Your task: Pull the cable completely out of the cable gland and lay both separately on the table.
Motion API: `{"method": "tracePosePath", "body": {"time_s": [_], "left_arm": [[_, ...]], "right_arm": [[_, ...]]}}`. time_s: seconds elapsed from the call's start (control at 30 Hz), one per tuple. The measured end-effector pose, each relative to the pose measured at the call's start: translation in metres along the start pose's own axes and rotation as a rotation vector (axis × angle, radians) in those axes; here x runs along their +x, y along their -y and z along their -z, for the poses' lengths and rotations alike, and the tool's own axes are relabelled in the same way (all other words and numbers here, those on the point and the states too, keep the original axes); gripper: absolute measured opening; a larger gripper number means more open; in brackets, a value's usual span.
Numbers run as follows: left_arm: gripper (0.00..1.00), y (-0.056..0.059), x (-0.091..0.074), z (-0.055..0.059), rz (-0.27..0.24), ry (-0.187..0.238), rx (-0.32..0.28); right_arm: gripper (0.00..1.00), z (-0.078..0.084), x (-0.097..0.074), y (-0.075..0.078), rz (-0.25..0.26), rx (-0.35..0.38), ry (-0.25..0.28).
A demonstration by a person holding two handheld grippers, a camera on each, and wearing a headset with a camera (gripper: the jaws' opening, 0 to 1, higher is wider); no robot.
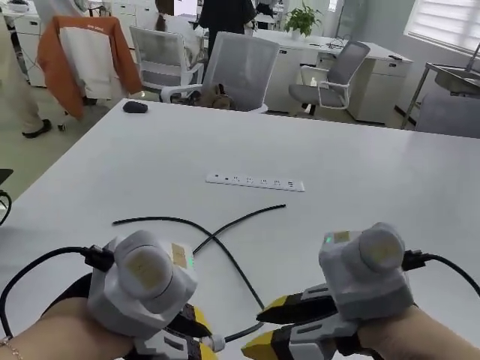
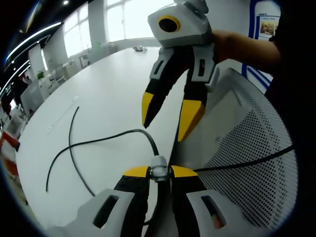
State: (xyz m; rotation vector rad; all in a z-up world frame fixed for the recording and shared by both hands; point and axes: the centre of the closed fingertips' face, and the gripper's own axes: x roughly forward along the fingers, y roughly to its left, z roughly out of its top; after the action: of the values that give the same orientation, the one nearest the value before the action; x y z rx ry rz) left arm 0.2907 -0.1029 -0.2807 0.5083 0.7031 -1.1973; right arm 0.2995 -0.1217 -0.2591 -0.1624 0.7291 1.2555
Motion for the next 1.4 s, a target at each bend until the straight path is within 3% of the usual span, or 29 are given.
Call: {"method": "tracePosePath", "body": {"time_s": [0.1, 0.17, 0.23, 0.37, 0.43, 0.63, 0.87, 1.13, 1.23, 1.33, 1.4], "left_arm": [[0.17, 0.004, 0.0, 0.001, 0.014, -0.005, 0.021], [0.17, 0.006, 0.001, 0.001, 0.024, -0.014, 0.042], [0.17, 0.007, 0.002, 0.001, 0.031, -0.021, 0.059], [0.17, 0.01, 0.005, 0.0, 0.041, -0.035, 0.097], [0.17, 0.013, 0.006, 0.0, 0.052, -0.045, 0.13], [0.17, 0.014, 0.007, 0.0, 0.064, -0.053, 0.155], [0.17, 0.015, 0.01, 0.006, 0.065, -0.073, 0.186], [0.18, 0.018, 0.017, 0.009, 0.08, -0.065, 0.215], [0.18, 0.009, 0.02, 0.008, 0.032, -0.047, 0.203], [0.22, 0.005, 0.02, 0.008, 0.011, -0.035, 0.16], [0.27, -0.001, 0.019, 0.007, -0.042, -0.016, 0.164]], "right_arm": [[0.33, 0.004, 0.006, -0.005, -0.016, -0.094, -0.051], [0.32, 0.007, 0.009, -0.009, -0.042, -0.094, -0.066], [0.3, 0.012, 0.012, -0.008, -0.051, -0.152, -0.11], [0.25, 0.01, 0.018, -0.012, -0.102, -0.171, -0.112], [0.22, 0.014, 0.021, -0.013, -0.131, -0.209, -0.143], [0.2, 0.027, 0.029, -0.019, -0.222, -0.254, -0.251], [0.17, 0.029, 0.037, -0.024, -0.254, -0.267, -0.231], [0.12, 0.036, 0.04, -0.021, -0.227, -0.255, -0.204], [0.12, 0.032, 0.04, -0.012, -0.168, -0.264, -0.174], [0.12, 0.029, 0.04, -0.009, -0.14, -0.197, -0.145], [0.12, 0.029, 0.039, -0.008, -0.135, -0.202, -0.144]]}}
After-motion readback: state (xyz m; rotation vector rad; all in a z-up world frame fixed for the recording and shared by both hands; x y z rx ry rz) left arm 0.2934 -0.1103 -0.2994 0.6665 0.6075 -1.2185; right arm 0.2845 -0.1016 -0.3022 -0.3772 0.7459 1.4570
